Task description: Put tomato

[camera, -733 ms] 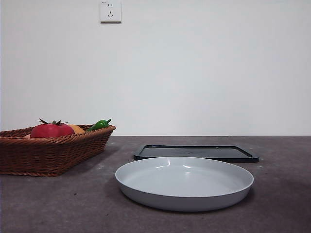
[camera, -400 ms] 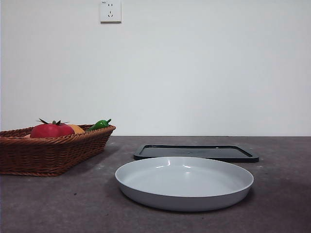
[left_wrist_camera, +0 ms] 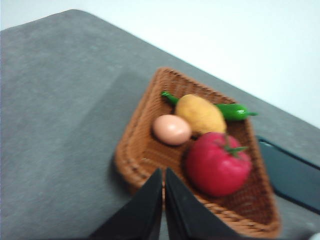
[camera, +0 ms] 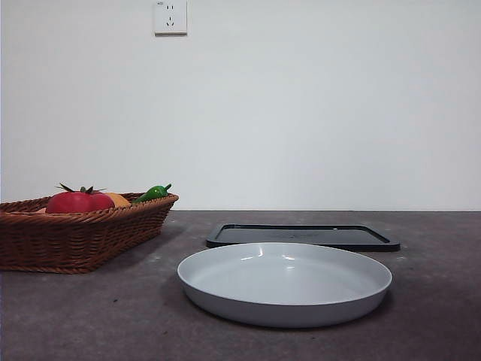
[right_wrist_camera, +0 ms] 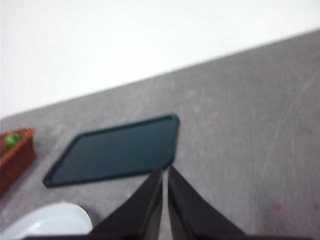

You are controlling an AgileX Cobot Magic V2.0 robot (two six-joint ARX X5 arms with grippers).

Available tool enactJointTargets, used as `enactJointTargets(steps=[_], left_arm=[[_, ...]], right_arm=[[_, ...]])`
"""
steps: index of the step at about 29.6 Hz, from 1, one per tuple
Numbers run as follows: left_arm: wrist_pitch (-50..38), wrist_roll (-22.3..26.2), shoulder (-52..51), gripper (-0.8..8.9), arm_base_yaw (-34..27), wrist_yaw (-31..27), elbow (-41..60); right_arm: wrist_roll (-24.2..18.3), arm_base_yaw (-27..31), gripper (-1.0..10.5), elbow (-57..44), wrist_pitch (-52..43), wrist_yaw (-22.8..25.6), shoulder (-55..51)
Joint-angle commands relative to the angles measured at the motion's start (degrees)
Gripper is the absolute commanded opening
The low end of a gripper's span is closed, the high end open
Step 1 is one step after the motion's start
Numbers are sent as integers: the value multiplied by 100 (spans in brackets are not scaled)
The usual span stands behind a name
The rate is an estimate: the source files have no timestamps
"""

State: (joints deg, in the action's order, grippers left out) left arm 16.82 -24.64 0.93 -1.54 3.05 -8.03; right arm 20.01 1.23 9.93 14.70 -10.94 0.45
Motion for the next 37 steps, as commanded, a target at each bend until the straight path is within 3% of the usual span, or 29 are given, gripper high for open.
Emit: enactJointTargets(steps=[1, 6, 18, 25, 29, 33, 37], left_arm=[[190, -50, 140, 10, -4, 219, -428], [713, 184, 643, 10, 2, 671, -1185], [2284, 1617, 2726, 10, 9, 2317, -3200], [3097, 2238, 3545, 10, 260, 2629, -3995], [3668, 2514, 3926, 10, 686, 2680, -4524], [3790, 2533, 4026, 10, 949, 2677, -4701], [3803, 2531, 4024, 10, 960, 2680, -4701]], right_arm=[[31, 2, 6, 380, 162, -66, 105], [-234, 2, 6, 1150, 638, -332, 566], [-1499, -101, 6, 3287, 2702, -1904, 2743], [-2013, -723, 6, 4404, 3842, -1971, 3858], [-2179, -1405, 7, 4852, 4172, -1932, 4422], [-2238, -1958, 6, 4940, 4242, -1895, 4686], [-2243, -2107, 7, 4940, 4162, -1884, 4706]])
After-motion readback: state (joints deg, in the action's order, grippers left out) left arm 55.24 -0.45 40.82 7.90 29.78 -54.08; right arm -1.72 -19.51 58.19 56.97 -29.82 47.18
